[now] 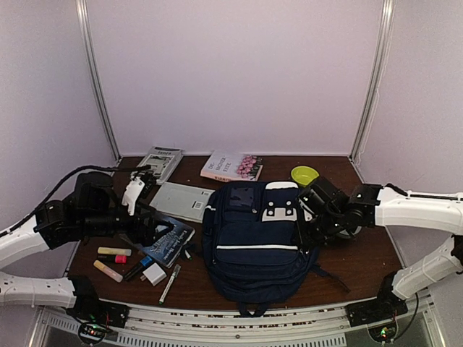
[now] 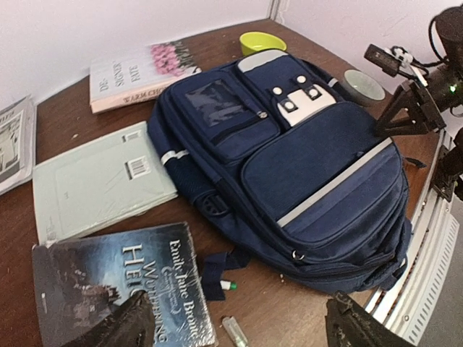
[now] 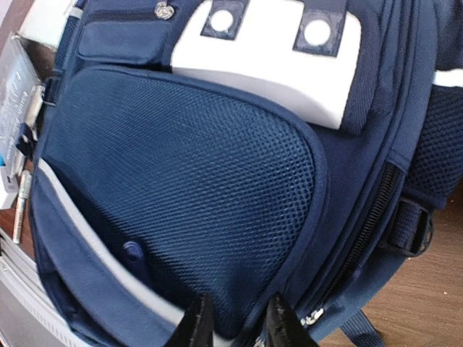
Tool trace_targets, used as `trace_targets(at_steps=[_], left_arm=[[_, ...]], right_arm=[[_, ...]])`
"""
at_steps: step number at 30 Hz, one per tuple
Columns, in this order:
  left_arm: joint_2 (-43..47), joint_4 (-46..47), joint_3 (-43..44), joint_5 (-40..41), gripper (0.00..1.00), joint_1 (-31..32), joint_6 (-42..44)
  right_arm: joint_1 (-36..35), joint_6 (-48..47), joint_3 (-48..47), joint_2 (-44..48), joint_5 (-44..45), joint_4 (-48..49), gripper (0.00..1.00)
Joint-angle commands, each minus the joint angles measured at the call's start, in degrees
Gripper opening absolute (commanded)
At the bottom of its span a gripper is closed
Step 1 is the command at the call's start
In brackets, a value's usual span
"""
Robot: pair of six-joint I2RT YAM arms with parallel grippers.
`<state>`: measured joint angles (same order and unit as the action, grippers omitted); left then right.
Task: Pack the student bag
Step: Move the student bag to the center of the board, then pick up the student bag from the center of the board.
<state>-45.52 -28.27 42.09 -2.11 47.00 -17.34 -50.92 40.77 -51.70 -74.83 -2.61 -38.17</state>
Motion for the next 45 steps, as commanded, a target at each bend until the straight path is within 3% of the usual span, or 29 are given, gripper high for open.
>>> trace_targets(at_steps=[1,4,6,12,15,18,25,33,37,45], left_arm=[[-6.8,10.6,2.6,10.7,0.84,7.9,-0.6],[-15.7,11.2,8.4,15.4,0.84,12.5,1.2],[-22.5,9.9,14.3,17.3,0.83,14.6,2.0],[-42.7,6.2,33.9,18.8,0.82,21.1,2.9],[-53.4,1.2,45.5,21.5,0.82,24.9,4.6],[-64.6,-5.7,57.1,17.9,0.79,26.8,7.1],[-76.6,-6.4,67.5,20.0,0.82,31.4,14.3],[-86.9,-6.8,74.3,29.9,0.82,35.4,10.3],[-90.9,-10.0,77.8,37.7,0.75,35.5,6.7],[-95.5,-15.2,80.6,41.7,0.7,35.4,3.8]], right_arm=[[2.4,-4.7,-4.4,5.1,2.6,-3.9,0.3],[5.2,-5.2,-4.4,8.5,4.0,-6.2,0.45],[7.8,-5.1,-3.2,11.0,5.7,-7.5,0.64],[19.1,-3.2,5.0,21.3,4.6,-4.4,0.76],[22.5,-3.0,6.7,24.7,6.2,-5.0,0.77],[24.8,-2.5,7.0,27.5,9.2,-6.9,0.77],[28.7,-3.6,6.6,33.4,11.0,-8.9,0.83],[29.8,-3.5,6.8,36.4,12.6,-10.8,0.83],[30.0,-3.5,7.3,37.6,11.7,-10.9,0.83],[29.9,-3.6,7.9,40.0,11.4,-12.0,0.82]])
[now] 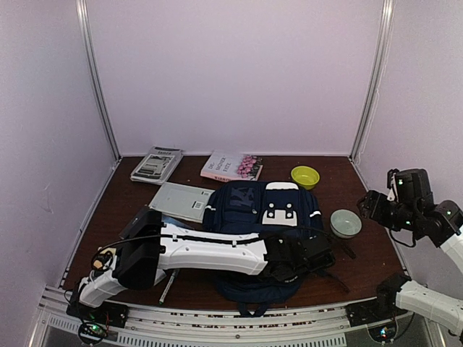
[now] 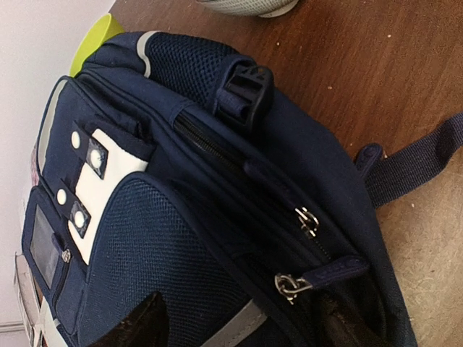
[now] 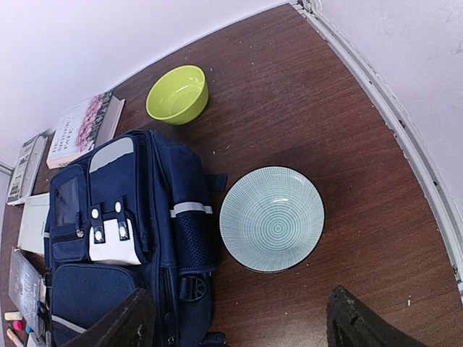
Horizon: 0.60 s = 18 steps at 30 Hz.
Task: Pack the student bag
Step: Pick up the student bag from the center of the board.
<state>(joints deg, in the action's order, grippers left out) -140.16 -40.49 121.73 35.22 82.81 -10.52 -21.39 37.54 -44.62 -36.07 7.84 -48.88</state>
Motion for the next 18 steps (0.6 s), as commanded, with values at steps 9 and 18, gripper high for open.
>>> trace_targets(at_steps=[9,18], left_arm=[[-2.3,-2.1,-2.4,7.9,0.42,-0.4,-3.5],[3.2,3.7,-5.3,10.1,0.0,-0.3,0.9]], right_arm=[[0.4,-0.2,0.6,1.8,1.1,-1.5,0.79],[0.4,-0.4,0.8,3.9,0.7,-1.2,0.77]])
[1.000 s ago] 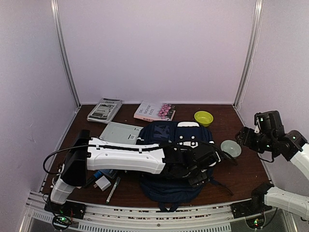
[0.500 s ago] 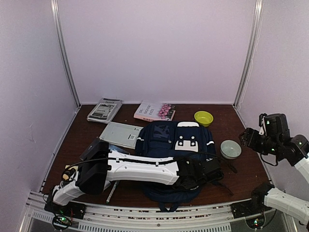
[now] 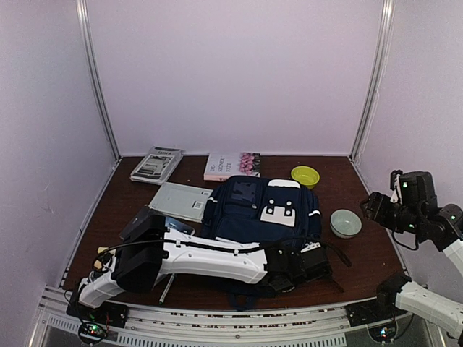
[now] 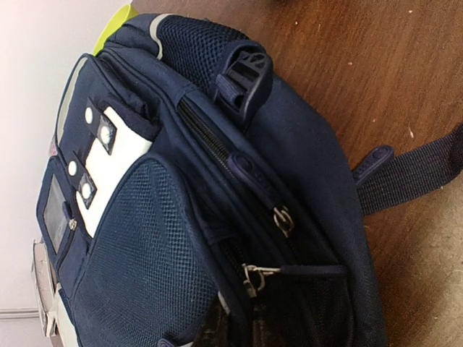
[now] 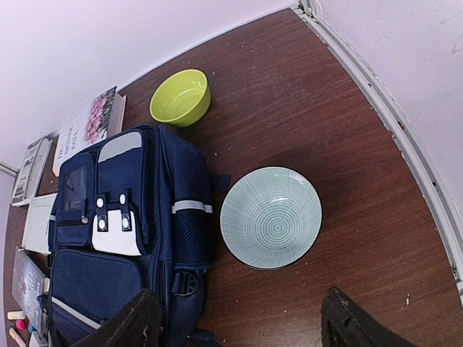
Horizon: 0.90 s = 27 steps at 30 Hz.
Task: Pack the student bag
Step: Pick up the student bag from the center of the board, then grab the largest pocket of the student bag.
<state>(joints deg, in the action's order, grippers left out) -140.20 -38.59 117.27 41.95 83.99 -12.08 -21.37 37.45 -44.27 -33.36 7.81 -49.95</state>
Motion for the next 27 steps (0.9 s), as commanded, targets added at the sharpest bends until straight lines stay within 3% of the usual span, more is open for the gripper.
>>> trace_targets(at_steps=[1,11,27], left_arm=[[3.6,1.8,-0.6,3.4,0.0,-1.5,2.6],[12.7,4.0,-2.1,2.2,0.0,-3.5,0.8],[25.5,7.3,-13.2,-1.5,0.0,-12.3,-1.3]], right_arm=[[0.4,-0.1,0.6,1.7,0.7,0.1,0.77],[0.5,1.9,4.9,8.9,0.9,4.0,0.75],[0.4,1.2,21.3,30.1,-12.4,19.5,0.69]])
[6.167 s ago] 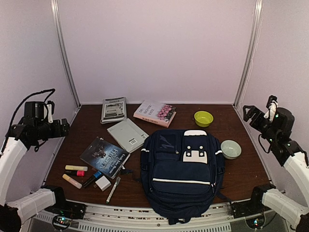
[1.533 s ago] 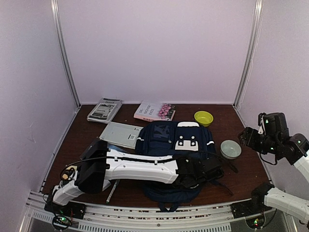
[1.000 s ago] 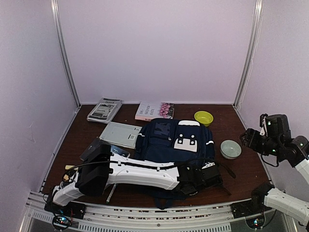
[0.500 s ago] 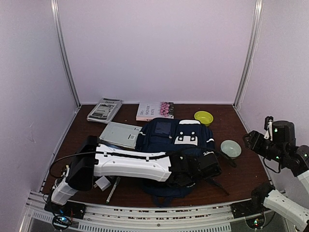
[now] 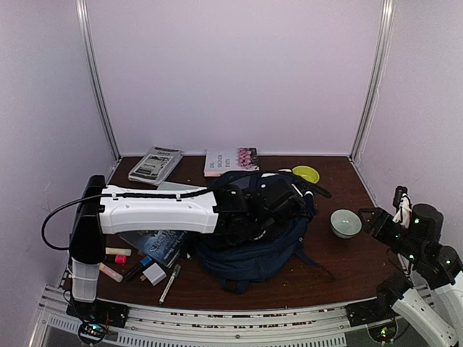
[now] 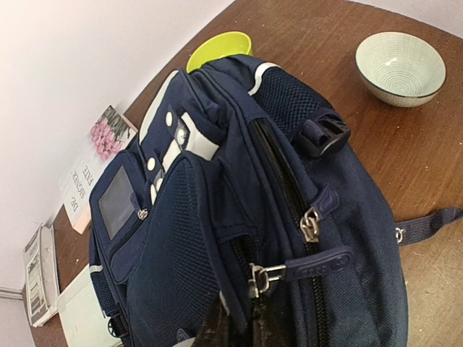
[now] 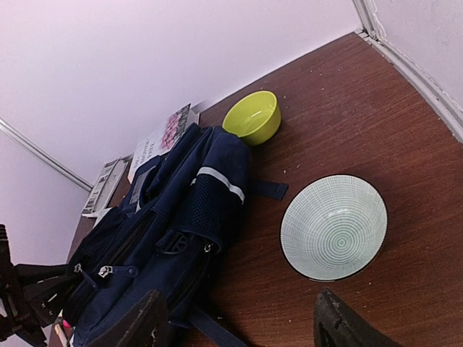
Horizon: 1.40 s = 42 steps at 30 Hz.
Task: Pack the student bag
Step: Grab the largest pocket of the student bag.
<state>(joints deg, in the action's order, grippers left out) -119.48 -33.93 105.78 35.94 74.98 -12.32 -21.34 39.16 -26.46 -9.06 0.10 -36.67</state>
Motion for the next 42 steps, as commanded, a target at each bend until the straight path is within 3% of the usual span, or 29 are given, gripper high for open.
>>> trace_targets(at_steps=[1,9,16,21,25,34,42], left_arm=[[5.2,2.8,-2.1,4.2,0.0,-3.5,-1.1],[9.2,3.9,-3.0,-0.7,0.0,-5.3,-0.3],[9.4,3.9,-2.1,-4.4,0.0,-5.5,-0.4],[10.1,3.8,-2.3,-6.6,0.0,-5.5,-0.7],[10.6,4.0,-2.3,-8.9,0.0,-5.5,-1.1],[11.9,4.0,-2.1,-10.3,0.0,-5.5,-2.4],[12.3,4.2,-1.6,-12.1,0.0,-5.6,-2.8]], right_arm=[[0.3,-0.5,4.8,6.5,-6.7,7.8,0.68],[-2.3,6.1,13.1,-3.2,-24.3,28.2,0.55],[-20.1,-5.4,8.7,-15.6,-10.1,30.4,0.56],[-27.2,-13.8,11.8,-18.1,0.9,39.1,0.55],[-30.1,-19.8,15.3,-20.3,6.8,49.2,0.54],[-34.1,-27.3,20.3,-30.9,9.2,64.7,0.5],[-35.6,-30.7,21.5,-39.2,9.6,70.2,0.44]])
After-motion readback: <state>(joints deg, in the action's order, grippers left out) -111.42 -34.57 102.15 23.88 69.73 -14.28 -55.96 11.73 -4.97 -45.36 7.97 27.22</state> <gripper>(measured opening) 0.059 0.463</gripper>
